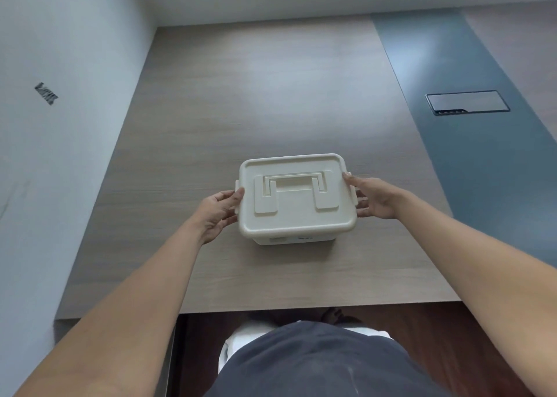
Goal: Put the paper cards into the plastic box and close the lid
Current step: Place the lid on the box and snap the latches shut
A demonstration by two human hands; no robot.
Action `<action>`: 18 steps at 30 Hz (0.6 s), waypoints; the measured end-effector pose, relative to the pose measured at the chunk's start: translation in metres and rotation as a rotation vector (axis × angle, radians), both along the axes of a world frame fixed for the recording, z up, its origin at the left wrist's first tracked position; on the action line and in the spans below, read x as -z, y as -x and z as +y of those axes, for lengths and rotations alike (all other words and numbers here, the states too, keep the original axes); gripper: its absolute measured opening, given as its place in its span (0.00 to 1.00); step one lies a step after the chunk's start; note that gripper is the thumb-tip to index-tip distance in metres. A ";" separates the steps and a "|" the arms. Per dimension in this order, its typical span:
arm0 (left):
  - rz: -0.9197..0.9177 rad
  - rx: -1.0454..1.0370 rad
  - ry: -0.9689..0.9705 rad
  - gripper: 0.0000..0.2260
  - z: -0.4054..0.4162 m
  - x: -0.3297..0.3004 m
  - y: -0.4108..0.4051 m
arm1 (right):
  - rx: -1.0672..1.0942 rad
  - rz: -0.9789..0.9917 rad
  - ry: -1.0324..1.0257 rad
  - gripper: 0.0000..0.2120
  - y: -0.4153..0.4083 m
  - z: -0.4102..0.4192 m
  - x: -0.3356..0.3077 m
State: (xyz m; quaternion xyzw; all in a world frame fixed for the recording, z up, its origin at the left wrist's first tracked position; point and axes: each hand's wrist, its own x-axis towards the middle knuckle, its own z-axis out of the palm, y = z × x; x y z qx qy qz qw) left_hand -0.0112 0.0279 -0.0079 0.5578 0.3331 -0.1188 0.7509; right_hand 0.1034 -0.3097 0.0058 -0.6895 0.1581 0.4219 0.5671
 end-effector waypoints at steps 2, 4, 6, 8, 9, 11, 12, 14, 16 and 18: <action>-0.006 -0.002 -0.003 0.19 0.001 0.002 0.000 | 0.027 -0.016 -0.014 0.21 -0.001 -0.001 0.002; -0.009 -0.003 0.003 0.17 0.002 0.003 0.000 | 0.035 -0.023 -0.025 0.23 -0.004 -0.002 0.004; -0.007 -0.018 0.018 0.17 0.002 0.004 -0.001 | 0.037 -0.017 -0.028 0.24 -0.005 -0.004 0.005; -0.006 -0.042 0.046 0.18 0.001 0.005 -0.002 | 0.040 -0.016 -0.027 0.24 -0.005 -0.003 0.007; -0.010 -0.059 0.060 0.18 0.000 0.005 -0.002 | 0.044 -0.024 -0.025 0.24 -0.004 -0.003 0.008; -0.029 -0.105 0.071 0.19 0.000 0.004 -0.004 | 0.038 -0.077 -0.004 0.26 -0.002 -0.004 0.011; -0.042 -0.131 0.069 0.21 0.001 0.002 -0.006 | 0.022 -0.118 0.019 0.27 -0.001 -0.005 0.011; -0.066 -0.157 0.038 0.24 0.002 -0.001 -0.011 | -0.015 -0.188 0.060 0.30 0.000 -0.006 0.011; -0.079 -0.136 -0.048 0.24 0.001 -0.003 -0.016 | -0.038 -0.257 0.090 0.28 -0.001 -0.007 0.010; -0.091 -0.064 -0.182 0.21 -0.001 -0.001 -0.018 | -0.050 -0.359 0.143 0.23 -0.001 -0.005 0.007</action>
